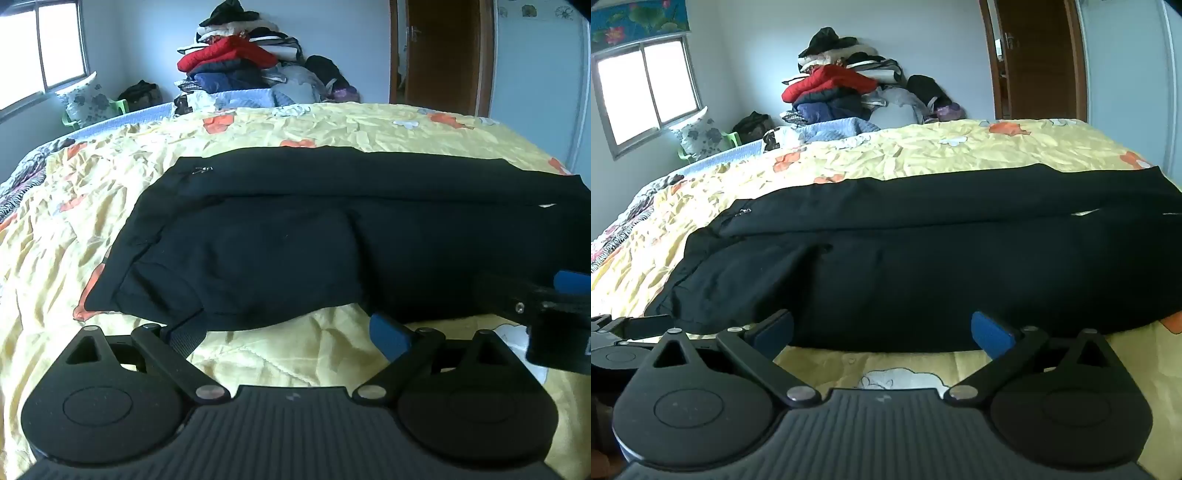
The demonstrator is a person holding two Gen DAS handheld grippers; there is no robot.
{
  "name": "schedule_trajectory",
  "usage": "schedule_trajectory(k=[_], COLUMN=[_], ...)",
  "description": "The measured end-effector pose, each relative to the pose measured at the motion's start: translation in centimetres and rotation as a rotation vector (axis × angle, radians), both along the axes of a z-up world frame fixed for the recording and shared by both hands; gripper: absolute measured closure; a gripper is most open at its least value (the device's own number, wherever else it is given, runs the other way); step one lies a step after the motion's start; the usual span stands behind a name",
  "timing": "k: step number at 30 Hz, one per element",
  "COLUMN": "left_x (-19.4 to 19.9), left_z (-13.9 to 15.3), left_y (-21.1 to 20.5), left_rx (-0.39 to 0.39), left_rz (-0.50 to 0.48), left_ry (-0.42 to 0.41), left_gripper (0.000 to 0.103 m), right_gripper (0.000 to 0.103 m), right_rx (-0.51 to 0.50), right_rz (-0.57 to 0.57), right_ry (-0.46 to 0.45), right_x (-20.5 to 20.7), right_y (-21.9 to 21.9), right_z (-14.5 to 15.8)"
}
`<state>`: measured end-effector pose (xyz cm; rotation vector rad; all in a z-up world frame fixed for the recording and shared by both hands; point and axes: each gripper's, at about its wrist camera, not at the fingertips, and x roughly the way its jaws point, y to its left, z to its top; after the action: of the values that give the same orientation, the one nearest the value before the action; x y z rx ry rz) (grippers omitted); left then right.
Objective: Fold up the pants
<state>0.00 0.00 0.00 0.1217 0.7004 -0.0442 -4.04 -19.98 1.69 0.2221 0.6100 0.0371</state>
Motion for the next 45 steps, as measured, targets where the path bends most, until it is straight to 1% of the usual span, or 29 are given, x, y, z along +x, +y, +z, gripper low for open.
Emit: schedule_trajectory(k=[5,7,8,13,29,33,45], left_x=[-0.2,-0.3,-0.1,0.2,0.2,0.1,0.3], left_z=[0.2,-0.7,-0.4,-0.9,-0.9,-0.8,-0.9], left_y=[0.1,0.4,0.0,0.0,0.7,0.8,0.9], left_rx=[-0.016,-0.011,0.005,0.0,-0.055,-0.052,-0.056], left_rz=[-0.016,-0.006,-0.002,0.001,-0.002,0.008,0.005], left_ry=[0.003,-0.001,0.011,0.012,0.0,-0.011,0.005], left_gripper=[0.006,0.006,0.006,0.006,0.007,0.006,0.007], right_gripper=[0.0,0.0,0.0,0.0,0.0,0.0,0.0], right_rx=[0.021,0.019,0.016,0.019,0.013,0.014,0.019], right_rz=[0.003,0.004,0.004,0.004,0.003,0.003,0.006], right_ry=[-0.007,-0.006,-0.003,0.009,0.01,0.011,0.011], right_x=[-0.1,-0.1,0.0,0.0,-0.2,-0.3,-0.1], right_y=[-0.3,-0.4,-0.1,-0.2,-0.1,0.0,-0.1], right_z=[0.3,0.0,-0.3,-0.3,-0.5,-0.5,-0.6])
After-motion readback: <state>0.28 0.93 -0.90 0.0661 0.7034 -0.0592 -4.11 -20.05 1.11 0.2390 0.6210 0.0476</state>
